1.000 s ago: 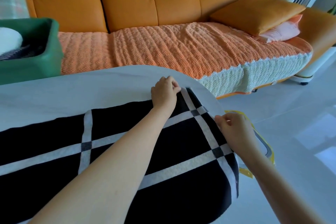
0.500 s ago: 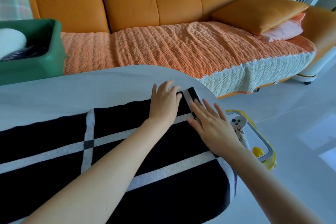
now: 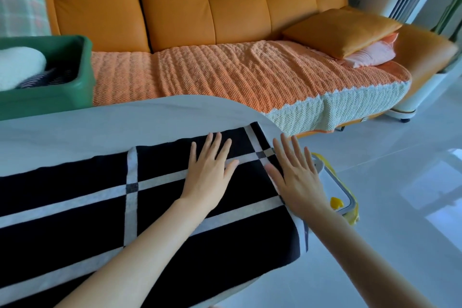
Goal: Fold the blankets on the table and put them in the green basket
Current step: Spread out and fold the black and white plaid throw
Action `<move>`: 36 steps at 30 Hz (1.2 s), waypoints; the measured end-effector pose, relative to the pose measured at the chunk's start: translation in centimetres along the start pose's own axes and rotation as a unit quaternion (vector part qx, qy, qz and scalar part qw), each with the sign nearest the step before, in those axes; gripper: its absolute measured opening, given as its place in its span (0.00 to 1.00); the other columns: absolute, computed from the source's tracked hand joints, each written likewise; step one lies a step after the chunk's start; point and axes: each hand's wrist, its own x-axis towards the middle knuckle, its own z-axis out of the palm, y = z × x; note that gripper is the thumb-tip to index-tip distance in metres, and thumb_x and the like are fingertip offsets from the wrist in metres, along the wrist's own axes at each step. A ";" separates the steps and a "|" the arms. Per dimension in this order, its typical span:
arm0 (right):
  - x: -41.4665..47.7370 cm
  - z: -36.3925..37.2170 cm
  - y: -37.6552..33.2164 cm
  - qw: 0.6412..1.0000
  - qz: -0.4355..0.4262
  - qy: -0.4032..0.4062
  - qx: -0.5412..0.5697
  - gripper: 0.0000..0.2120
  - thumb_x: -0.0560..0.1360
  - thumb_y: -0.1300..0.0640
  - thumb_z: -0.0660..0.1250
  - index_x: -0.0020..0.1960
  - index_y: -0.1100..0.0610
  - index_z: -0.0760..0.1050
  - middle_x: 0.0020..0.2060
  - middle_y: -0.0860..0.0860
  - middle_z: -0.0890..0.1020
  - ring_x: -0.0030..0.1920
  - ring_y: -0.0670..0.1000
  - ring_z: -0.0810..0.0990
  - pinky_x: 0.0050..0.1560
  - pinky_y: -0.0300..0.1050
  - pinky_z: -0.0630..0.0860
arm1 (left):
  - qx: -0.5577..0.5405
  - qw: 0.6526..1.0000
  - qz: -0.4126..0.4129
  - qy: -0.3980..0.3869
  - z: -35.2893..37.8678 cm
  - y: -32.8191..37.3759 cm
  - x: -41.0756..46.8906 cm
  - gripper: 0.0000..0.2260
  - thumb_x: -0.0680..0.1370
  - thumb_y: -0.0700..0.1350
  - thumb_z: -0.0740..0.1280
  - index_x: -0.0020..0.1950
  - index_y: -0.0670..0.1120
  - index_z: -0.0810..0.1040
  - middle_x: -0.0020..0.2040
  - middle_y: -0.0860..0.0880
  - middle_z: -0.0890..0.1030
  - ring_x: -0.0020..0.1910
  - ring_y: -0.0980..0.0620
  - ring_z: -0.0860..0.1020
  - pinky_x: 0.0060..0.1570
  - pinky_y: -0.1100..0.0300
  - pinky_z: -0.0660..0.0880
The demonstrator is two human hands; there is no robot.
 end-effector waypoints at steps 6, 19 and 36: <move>-5.9 1.5 -0.9 0.997 -0.013 -0.070 0.032 0.28 0.76 0.36 0.36 0.75 0.40 0.39 0.74 0.39 0.37 0.72 0.40 0.29 0.74 0.45 0.33 | 0.022 0.999 0.026 -0.015 1.1 0.1 -5.9 0.32 0.78 0.63 0.35 0.75 0.49 0.59 0.75 0.46 0.58 0.75 0.46 0.55 0.70 0.44 0.54; -8.9 -2.5 1.6 0.809 0.320 -0.019 0.492 0.12 0.71 0.51 0.72 0.36 0.59 0.79 0.31 0.52 0.79 0.33 0.48 0.78 0.38 0.44 0.79 | -0.107 0.993 -0.050 0.012 -1.8 0.1 -7.6 0.20 0.82 0.50 0.53 0.74 0.49 0.62 0.76 0.49 0.58 0.76 0.52 0.51 0.73 0.53 0.45; -8.1 0.0 -19.6 0.940 -0.034 -0.145 0.307 0.11 0.78 0.51 0.60 0.49 0.53 0.80 0.36 0.53 0.82 0.32 0.51 0.74 0.36 0.48 0.73 | -0.633 0.670 -0.388 -0.002 -8.3 -3.8 -14.0 0.11 0.80 0.50 0.60 0.56 0.46 0.77 0.49 0.45 0.81 0.47 0.48 0.79 0.39 0.59 0.73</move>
